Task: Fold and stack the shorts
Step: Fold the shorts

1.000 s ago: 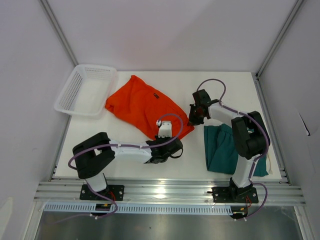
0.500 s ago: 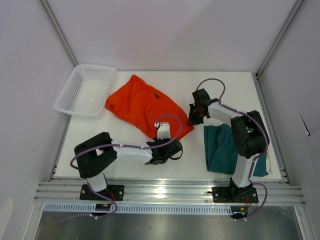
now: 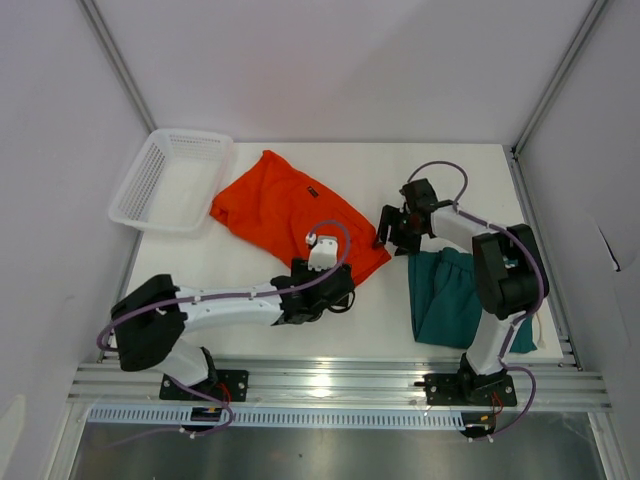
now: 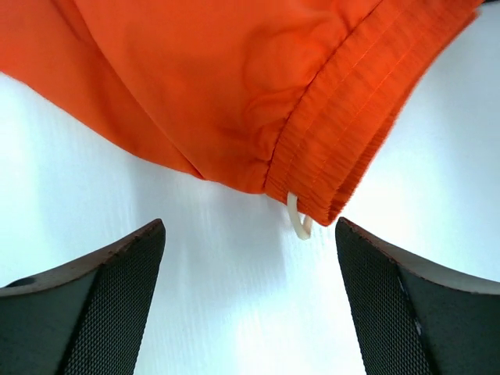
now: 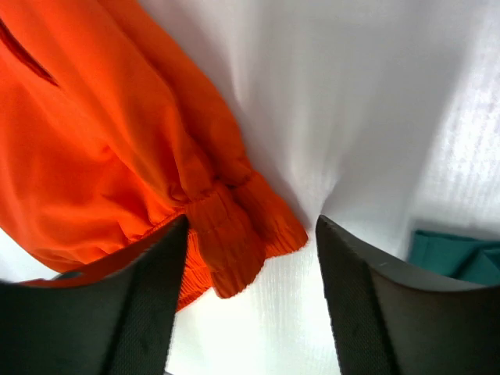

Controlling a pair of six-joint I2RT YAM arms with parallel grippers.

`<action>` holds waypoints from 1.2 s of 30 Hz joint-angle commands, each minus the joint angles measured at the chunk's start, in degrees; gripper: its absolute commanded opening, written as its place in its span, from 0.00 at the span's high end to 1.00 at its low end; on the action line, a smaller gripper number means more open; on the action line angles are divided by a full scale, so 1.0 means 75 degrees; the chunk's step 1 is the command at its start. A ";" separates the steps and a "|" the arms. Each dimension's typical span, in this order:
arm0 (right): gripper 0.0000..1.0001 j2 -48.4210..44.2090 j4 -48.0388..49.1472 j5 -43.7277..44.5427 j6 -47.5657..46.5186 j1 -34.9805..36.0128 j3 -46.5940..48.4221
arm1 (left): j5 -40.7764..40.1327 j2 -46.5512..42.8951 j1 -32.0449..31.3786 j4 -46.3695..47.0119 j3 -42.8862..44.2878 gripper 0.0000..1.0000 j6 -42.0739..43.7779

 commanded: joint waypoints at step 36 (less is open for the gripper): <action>0.03 -0.4024 0.4820 0.1483 0.6572 0.1420 -0.5126 | 0.4263 0.1592 0.3181 0.1900 0.0942 0.29 0.2014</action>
